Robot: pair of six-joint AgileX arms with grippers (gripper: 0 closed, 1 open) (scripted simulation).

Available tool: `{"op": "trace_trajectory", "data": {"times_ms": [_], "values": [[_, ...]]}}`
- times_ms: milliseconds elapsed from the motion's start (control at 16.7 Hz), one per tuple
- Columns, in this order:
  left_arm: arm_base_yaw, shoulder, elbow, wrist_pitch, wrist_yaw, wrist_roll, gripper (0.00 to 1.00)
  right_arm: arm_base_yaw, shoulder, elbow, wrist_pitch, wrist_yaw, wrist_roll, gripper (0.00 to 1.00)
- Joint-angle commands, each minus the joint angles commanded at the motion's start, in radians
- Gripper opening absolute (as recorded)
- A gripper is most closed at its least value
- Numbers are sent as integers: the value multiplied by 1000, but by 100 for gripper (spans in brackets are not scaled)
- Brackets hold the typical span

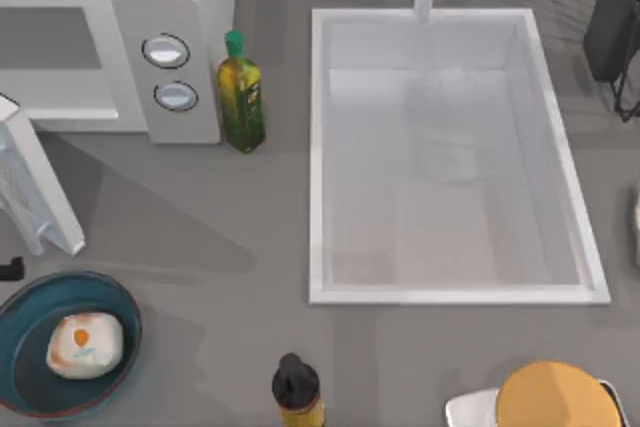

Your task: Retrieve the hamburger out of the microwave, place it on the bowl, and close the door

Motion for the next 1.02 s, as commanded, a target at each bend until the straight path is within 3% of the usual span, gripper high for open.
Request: {"op": "trace_trajectory", "data": {"times_ms": [300, 720, 1020], "values": [[-169, -78, -47, 8, -124, -140, 0, 0, 0, 0, 0, 0, 0, 100], [-171, -35, -16, 26, -124, -144, 0, 0, 0, 0, 0, 0, 0, 100], [-189, 217, 125, 121, -134, -153, 0, 0, 0, 0, 0, 0, 0, 100]]}}
